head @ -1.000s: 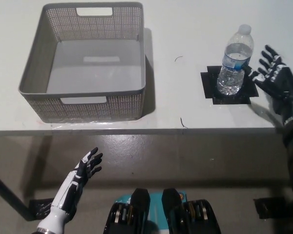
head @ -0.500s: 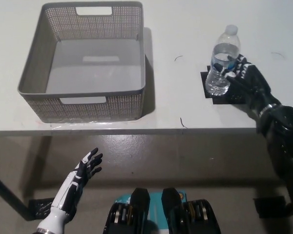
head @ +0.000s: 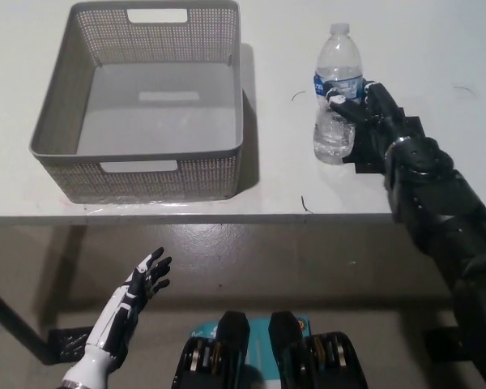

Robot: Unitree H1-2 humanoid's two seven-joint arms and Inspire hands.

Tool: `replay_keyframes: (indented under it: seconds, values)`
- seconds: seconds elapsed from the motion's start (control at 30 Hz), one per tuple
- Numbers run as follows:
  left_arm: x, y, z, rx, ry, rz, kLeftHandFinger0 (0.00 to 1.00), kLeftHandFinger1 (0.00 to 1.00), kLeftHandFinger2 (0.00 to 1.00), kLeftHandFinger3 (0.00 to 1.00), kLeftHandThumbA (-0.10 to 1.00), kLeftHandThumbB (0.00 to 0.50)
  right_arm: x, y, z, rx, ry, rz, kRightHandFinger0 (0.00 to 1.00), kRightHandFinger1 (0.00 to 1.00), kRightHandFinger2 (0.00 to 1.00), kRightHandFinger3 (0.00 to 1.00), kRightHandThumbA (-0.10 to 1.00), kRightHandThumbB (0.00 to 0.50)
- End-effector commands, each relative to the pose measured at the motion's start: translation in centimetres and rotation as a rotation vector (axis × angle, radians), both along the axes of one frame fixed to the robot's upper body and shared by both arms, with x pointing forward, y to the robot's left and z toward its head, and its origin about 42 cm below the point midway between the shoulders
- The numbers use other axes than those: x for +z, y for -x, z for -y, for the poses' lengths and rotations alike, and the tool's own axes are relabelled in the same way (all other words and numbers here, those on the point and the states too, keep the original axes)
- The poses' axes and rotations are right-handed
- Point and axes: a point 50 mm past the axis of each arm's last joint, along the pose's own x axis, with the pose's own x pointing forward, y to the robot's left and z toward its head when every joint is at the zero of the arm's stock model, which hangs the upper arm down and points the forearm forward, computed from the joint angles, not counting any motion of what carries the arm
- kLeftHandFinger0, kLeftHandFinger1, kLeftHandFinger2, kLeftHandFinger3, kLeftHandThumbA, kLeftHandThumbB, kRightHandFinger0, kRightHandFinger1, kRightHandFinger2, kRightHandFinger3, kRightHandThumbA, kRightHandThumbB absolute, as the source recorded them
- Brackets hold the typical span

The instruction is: Use the right hand to pick up a water botttle and place it into a container on the left side

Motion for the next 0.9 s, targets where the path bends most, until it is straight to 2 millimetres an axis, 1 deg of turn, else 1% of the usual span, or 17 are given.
replay_keyframes:
  seconds: [0.0, 0.1, 0.2, 0.23, 0.3, 0.33, 0.37, 0.4, 0.5, 0.6, 0.67, 0.7, 0.73, 0.77, 0.8, 0.83, 0.87]
  values:
    - [1.7, -0.8, 0.2, -0.027, 0.011, 0.077, 1.00, 1.00, 1.00, 1.00, 1.00, 0.167, 10.1, -2.4, -2.7, -0.216, 0.033, 0.324, 0.00, 0.18, 0.58, 0.58, -0.10, 0.139]
    - [1.5, -0.5, 0.0, -0.023, 0.007, 0.081, 1.00, 1.00, 1.00, 1.00, 1.00, 0.162, 10.3, -2.3, -3.2, -0.218, 0.013, 0.340, 0.00, 0.20, 0.62, 0.62, -0.10, 0.142]
    - [1.4, -0.7, 0.1, -0.023, 0.013, 0.073, 1.00, 1.00, 1.00, 1.00, 1.00, 0.172, 12.2, -2.2, -4.3, -0.190, -0.002, 0.442, 0.00, 0.27, 0.70, 0.68, -0.10, 0.146]
    - [1.4, -0.7, 0.1, -0.023, 0.008, 0.074, 1.00, 1.00, 1.00, 1.00, 1.00, 0.171, 13.4, -2.1, -5.0, -0.172, 0.004, 0.498, 0.00, 0.30, 0.74, 0.71, -0.10, 0.142]
    - [1.5, -0.7, 0.1, -0.024, 0.002, 0.075, 1.00, 1.00, 1.00, 1.00, 1.00, 0.170, 14.5, -2.0, -5.9, -0.147, -0.020, 0.535, 0.00, 0.31, 0.75, 0.72, -0.10, 0.128]
    - [1.5, -0.6, 0.1, -0.024, -0.004, 0.074, 1.00, 1.00, 1.00, 1.00, 1.00, 0.178, 16.2, -1.7, -7.4, -0.126, -0.036, 0.573, 0.00, 0.33, 0.77, 0.76, -0.10, 0.126]
    - [1.5, -0.6, 0.1, -0.025, -0.005, 0.074, 1.00, 1.00, 1.00, 1.00, 1.00, 0.178, 16.8, -1.6, -7.9, -0.118, -0.040, 0.583, 0.00, 0.32, 0.76, 0.74, -0.10, 0.127]
    - [1.4, -0.6, 0.1, -0.024, -0.011, 0.072, 1.00, 1.00, 1.00, 1.00, 1.00, 0.176, 18.4, -1.1, -9.3, -0.081, -0.043, 0.638, 0.00, 0.30, 0.73, 0.71, -0.10, 0.132]
    - [1.3, -0.5, 0.2, -0.022, -0.007, 0.073, 1.00, 1.00, 1.00, 1.00, 1.00, 0.172, 20.9, 0.1, -11.9, -0.014, -0.079, 0.742, 0.00, 0.27, 0.69, 0.68, -0.10, 0.119]
    - [1.4, -0.6, 0.3, -0.025, -0.003, 0.068, 1.00, 1.00, 1.00, 1.00, 1.00, 0.172, 22.7, 1.2, -13.9, 0.013, -0.090, 0.794, 0.00, 0.28, 0.71, 0.73, -0.10, 0.125]
    - [1.4, -0.6, 0.3, -0.025, -0.025, 0.074, 1.00, 1.00, 1.00, 1.00, 1.00, 0.180, 24.2, 2.2, -15.6, 0.032, -0.097, 0.831, 0.00, 0.25, 0.65, 0.68, -0.10, 0.136]
    - [1.4, -0.6, 0.3, -0.028, -0.029, 0.073, 1.00, 1.00, 1.00, 1.00, 1.00, 0.181, 24.6, 2.5, -16.3, 0.034, -0.099, 0.836, 0.06, 0.29, 0.64, 0.61, -0.10, 0.153]
    - [1.4, -0.6, 0.2, -0.033, -0.031, 0.072, 1.00, 1.00, 1.00, 1.00, 1.00, 0.182, 25.0, 2.8, -17.0, 0.033, -0.101, 0.834, 0.01, 0.15, 0.40, 0.45, -0.10, 0.194]
    - [1.5, -0.6, 0.2, -0.036, -0.027, 0.071, 1.00, 1.00, 1.00, 1.00, 1.00, 0.183, 25.5, 3.3, -18.2, 0.056, -0.098, 0.863, 0.00, 0.04, 0.34, 0.45, -0.10, 0.139]
    - [1.6, -0.5, 0.2, -0.036, -0.028, 0.069, 1.00, 1.00, 1.00, 1.00, 1.00, 0.182, 25.6, 3.6, -18.8, 0.084, -0.112, 0.871, 0.00, 0.06, 0.40, 0.51, -0.10, 0.127]
    - [1.6, -0.5, 0.2, -0.035, -0.028, 0.071, 1.00, 1.00, 1.00, 1.00, 1.00, 0.184, 25.7, 3.8, -19.5, 0.095, -0.112, 0.867, 0.00, 0.09, 0.52, 0.63, -0.10, 0.128]
    - [1.6, -0.6, 0.2, -0.037, -0.032, 0.075, 1.00, 1.00, 1.00, 1.00, 1.00, 0.183, 25.9, 4.1, -20.4, 0.105, -0.115, 0.862, 0.00, 0.14, 0.61, 0.70, -0.10, 0.132]
